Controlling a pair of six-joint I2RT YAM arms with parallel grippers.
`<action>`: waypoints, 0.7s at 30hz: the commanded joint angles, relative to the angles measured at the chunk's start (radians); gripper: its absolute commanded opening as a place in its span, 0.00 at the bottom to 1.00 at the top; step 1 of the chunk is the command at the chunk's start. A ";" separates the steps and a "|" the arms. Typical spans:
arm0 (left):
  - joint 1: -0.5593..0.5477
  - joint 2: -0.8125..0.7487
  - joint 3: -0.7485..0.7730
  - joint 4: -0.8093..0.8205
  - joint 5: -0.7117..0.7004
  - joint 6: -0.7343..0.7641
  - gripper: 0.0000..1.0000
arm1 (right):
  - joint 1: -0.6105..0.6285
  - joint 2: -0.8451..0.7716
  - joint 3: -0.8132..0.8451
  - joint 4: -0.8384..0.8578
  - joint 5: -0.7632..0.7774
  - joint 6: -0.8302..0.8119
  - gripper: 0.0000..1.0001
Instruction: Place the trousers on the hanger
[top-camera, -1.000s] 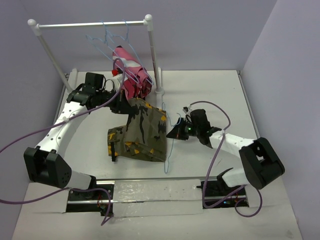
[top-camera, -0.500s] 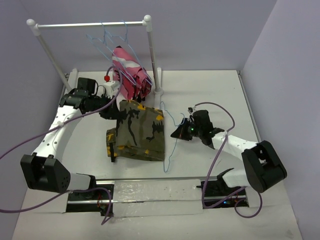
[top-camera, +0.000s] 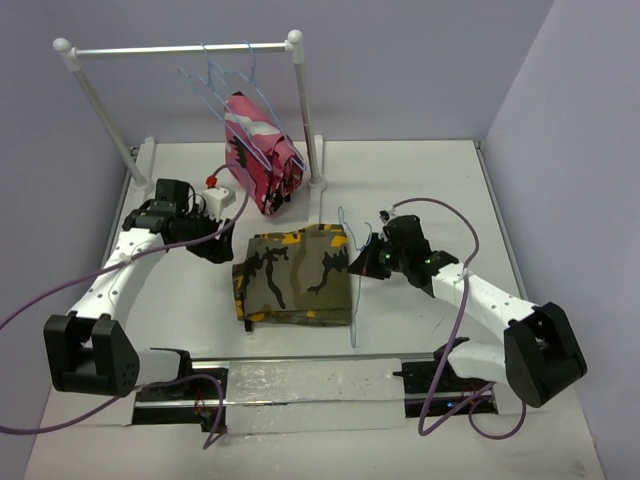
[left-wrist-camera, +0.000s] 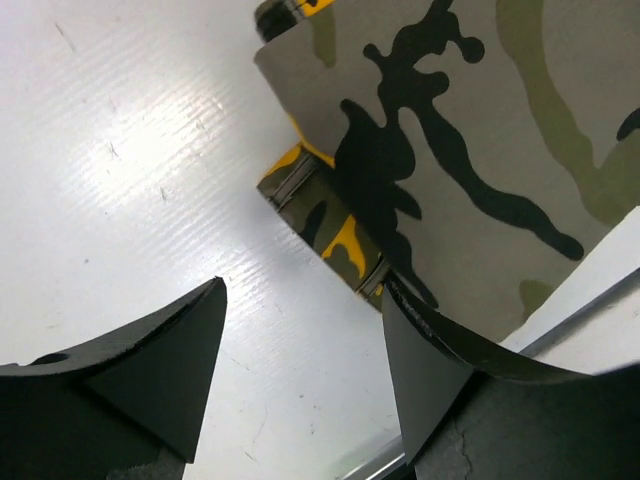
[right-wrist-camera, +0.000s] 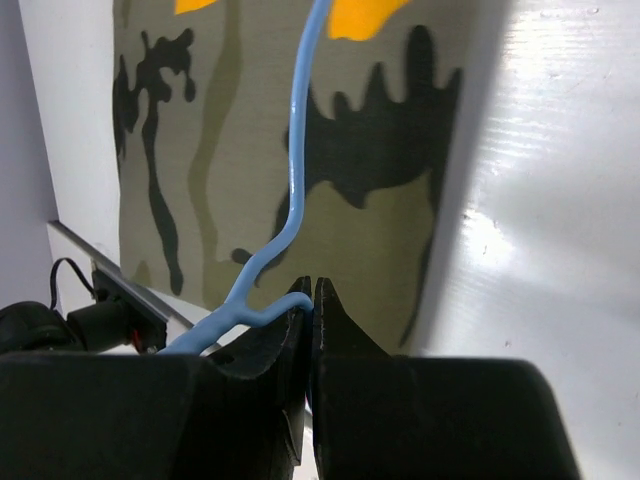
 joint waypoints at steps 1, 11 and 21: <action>-0.016 -0.061 0.120 0.003 0.174 0.036 0.68 | 0.046 -0.056 0.081 -0.121 0.080 0.025 0.00; -0.287 -0.057 0.289 -0.111 0.389 -0.050 0.66 | 0.233 -0.134 0.339 -0.244 0.280 0.178 0.00; -0.435 -0.134 0.419 -0.204 0.409 -0.054 0.70 | 0.421 -0.129 0.572 -0.293 0.516 0.295 0.00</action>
